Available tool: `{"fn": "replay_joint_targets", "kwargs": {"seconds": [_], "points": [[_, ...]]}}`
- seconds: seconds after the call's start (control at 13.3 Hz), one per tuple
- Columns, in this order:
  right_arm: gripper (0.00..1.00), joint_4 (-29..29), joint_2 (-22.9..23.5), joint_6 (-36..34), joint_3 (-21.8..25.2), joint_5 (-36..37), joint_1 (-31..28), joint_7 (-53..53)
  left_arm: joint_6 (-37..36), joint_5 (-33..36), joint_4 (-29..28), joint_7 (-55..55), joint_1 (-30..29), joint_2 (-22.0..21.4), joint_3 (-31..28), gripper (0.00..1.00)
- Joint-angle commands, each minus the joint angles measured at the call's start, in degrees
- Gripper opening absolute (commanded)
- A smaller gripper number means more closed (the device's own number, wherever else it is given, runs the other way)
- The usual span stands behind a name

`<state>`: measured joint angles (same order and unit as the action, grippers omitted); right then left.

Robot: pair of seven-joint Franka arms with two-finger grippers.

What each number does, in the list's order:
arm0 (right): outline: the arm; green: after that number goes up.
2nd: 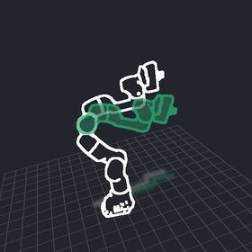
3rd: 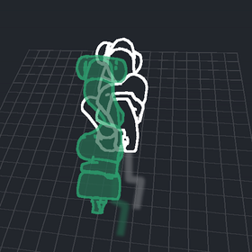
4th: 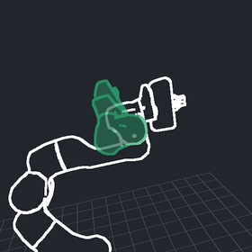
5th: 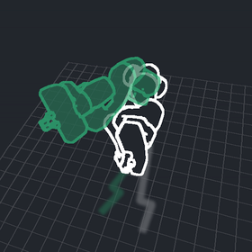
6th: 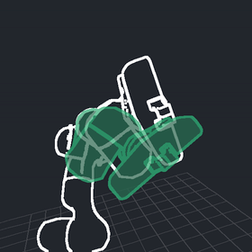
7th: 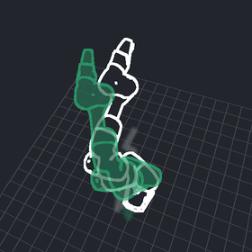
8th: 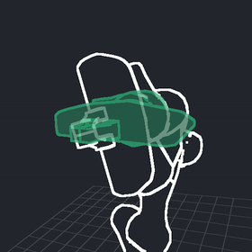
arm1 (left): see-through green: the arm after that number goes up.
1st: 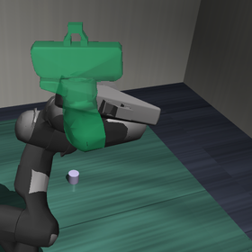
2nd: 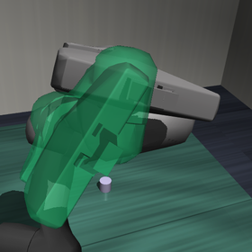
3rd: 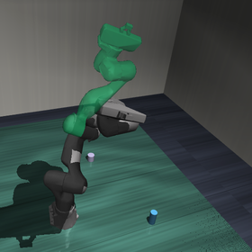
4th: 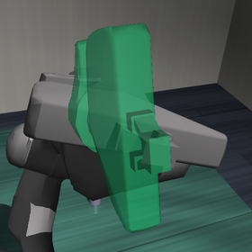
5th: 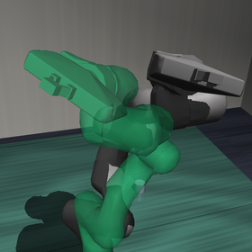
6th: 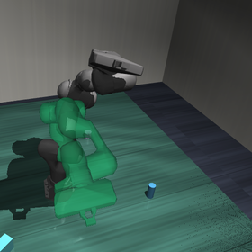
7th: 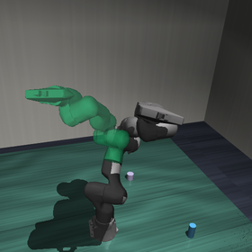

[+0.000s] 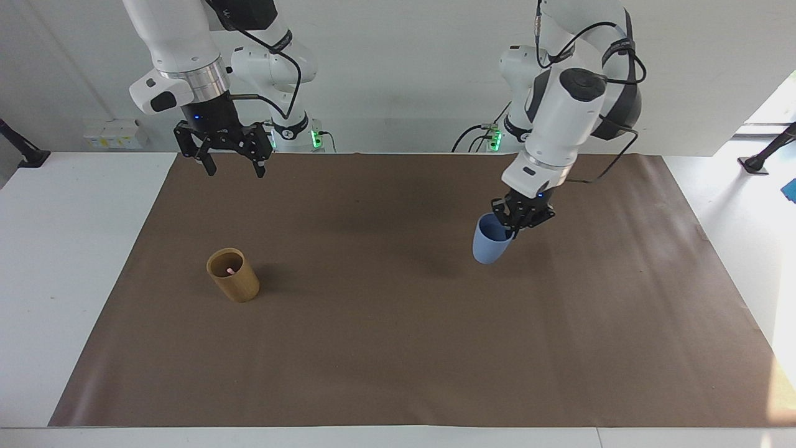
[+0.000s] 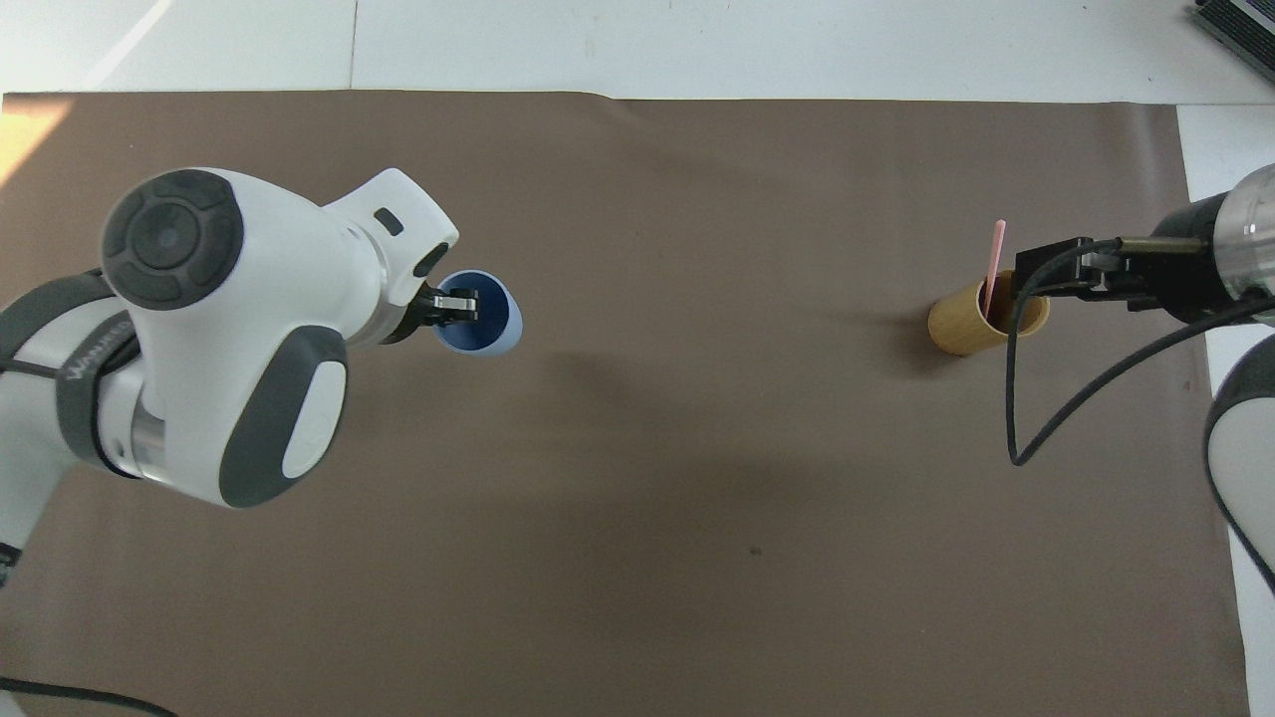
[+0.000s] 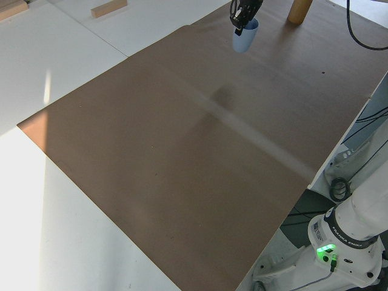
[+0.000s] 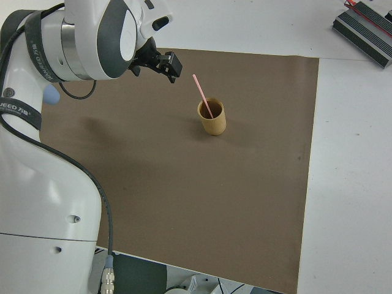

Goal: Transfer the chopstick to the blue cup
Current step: 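Move the cup with the left gripper while the right gripper grasps the straw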

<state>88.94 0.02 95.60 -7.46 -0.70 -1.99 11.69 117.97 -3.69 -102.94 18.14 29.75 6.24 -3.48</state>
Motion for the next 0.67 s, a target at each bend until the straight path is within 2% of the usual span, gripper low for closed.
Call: {"fn": "replay_joint_targets", "kwargs": {"seconds": [0.0,0.15,0.3,0.6], "points": [[1.00,0.70,-0.28,1.08,-0.36,0.78,-0.82,-1.41,-0.72,1.75,3.43,7.22,7.66,4.28,-1.09,0.00],[1.00,0.70,-0.19,1.52,-0.36,0.79,-1.09,-1.50,1.29,3.60,7.47,10.41,10.76,9.56,-1.00,0.00],[1.00,0.35,0.68,1.87,-0.36,1.05,-1.53,-1.50,3.05,2.90,7.84,11.73,14.00,12.12,-1.00,0.00],[1.00,-0.70,2.88,3.72,-0.36,1.75,-1.61,-1.58,4.99,2.81,7.58,11.91,14.46,12.13,-0.82,0.00]]}}
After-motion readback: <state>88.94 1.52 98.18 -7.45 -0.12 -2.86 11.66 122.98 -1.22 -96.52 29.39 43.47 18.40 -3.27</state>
